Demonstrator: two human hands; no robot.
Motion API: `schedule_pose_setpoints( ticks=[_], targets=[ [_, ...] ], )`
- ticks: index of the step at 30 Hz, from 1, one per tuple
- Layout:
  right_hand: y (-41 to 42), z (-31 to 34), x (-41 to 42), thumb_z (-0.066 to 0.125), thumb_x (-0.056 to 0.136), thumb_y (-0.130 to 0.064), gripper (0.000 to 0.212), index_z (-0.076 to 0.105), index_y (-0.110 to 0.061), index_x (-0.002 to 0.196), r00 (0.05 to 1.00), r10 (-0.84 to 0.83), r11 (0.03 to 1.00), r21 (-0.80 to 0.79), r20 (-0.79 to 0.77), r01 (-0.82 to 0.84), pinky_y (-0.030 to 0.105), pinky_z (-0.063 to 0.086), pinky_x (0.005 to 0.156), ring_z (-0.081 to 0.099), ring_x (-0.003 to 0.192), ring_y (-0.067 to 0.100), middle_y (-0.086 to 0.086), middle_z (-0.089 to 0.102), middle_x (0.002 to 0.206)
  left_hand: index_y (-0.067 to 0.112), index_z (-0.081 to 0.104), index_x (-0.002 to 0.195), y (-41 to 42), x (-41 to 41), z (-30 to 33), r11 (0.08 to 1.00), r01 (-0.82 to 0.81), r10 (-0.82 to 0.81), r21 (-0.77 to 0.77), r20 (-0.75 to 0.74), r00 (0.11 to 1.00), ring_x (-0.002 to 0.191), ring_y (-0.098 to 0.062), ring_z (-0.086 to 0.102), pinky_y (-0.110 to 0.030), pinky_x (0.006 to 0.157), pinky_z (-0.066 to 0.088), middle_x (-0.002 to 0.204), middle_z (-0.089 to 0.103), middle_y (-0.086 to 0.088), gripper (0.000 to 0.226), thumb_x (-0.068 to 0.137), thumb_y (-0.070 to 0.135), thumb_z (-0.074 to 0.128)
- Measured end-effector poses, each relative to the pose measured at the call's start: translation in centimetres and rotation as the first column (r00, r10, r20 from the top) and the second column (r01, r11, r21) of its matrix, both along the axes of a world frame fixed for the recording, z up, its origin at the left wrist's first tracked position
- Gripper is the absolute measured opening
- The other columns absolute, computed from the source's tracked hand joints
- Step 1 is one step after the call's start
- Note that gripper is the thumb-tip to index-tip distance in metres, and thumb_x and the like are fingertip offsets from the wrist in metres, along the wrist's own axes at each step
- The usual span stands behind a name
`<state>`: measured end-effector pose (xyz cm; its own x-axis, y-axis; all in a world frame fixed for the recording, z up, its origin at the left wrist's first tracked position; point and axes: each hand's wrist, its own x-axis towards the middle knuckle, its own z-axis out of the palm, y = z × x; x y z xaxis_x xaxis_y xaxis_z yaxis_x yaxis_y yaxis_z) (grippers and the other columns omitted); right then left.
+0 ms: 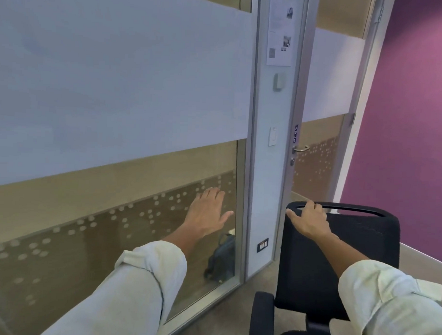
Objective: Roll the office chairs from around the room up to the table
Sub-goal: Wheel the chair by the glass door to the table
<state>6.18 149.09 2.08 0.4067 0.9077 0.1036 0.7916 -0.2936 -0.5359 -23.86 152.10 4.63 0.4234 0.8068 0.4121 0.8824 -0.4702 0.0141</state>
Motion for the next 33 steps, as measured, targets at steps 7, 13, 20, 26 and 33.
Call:
schedule_pose_setpoints(
  ticks=[7,13,20,26,33],
  targets=[
    [8.2,-3.1,2.5,0.057,0.095,-0.054,0.073,0.034,-0.002,0.141,0.992,-0.111,0.993,-0.053,-0.068,0.107,0.055,0.036,0.103,0.036,0.131,0.045,0.025,0.035,0.146,0.009,0.044,0.139,11.3,3.1,-1.4,0.996,0.086,-0.086,0.024,0.007,0.996,0.133,-0.029,0.045,-0.045,0.111,0.038,0.144,0.049,-0.014,0.062,0.096,0.053,0.052],
    [16.1,-4.6,4.6,0.057,0.094,-0.055,0.085,0.022,0.000,0.149,0.951,-0.274,0.962,-0.052,-0.142,0.270,0.055,0.046,0.099,0.044,0.125,0.044,0.025,0.028,0.149,0.009,0.042,0.142,22.5,5.3,-2.7,0.974,0.225,-0.225,0.010,-0.003,0.974,0.133,-0.028,0.043,-0.044,0.110,0.037,0.145,0.047,-0.013,0.064,0.098,0.055,0.048],
    [23.4,-7.4,5.5,0.063,0.094,-0.046,0.085,0.022,0.011,0.143,0.819,-0.526,0.850,-0.118,-0.231,0.513,0.049,0.042,0.099,0.041,0.127,0.045,0.034,0.034,0.144,0.008,0.040,0.142,33.1,6.4,-3.3,0.932,0.363,-0.363,-0.015,-0.003,0.932,0.131,-0.028,0.044,-0.042,0.106,0.039,0.144,0.047,-0.013,0.062,0.099,0.053,0.048],
    [26.3,-8.3,7.1,0.070,0.091,-0.040,0.086,0.020,0.008,0.142,0.702,-0.636,0.769,-0.182,-0.320,0.613,0.046,0.048,0.083,0.053,0.116,0.044,0.032,0.041,0.141,0.009,0.040,0.144,39.6,9.5,-4.3,0.898,0.438,-0.437,-0.042,0.025,0.899,0.134,-0.028,0.042,-0.041,0.110,0.036,0.147,0.045,-0.012,0.064,0.099,0.054,0.048],
    [28.5,-9.1,12.3,0.075,0.085,-0.038,0.112,-0.002,0.012,0.148,0.505,-0.781,0.605,-0.241,-0.369,0.759,0.047,0.047,0.100,0.039,0.132,0.040,0.030,0.025,0.152,0.006,0.040,0.143,44.5,18.8,-5.7,0.787,0.615,-0.615,-0.048,-0.132,0.777,0.136,-0.029,0.039,-0.042,0.111,0.034,0.149,0.043,-0.013,0.065,0.097,0.050,0.054]
  ],
)
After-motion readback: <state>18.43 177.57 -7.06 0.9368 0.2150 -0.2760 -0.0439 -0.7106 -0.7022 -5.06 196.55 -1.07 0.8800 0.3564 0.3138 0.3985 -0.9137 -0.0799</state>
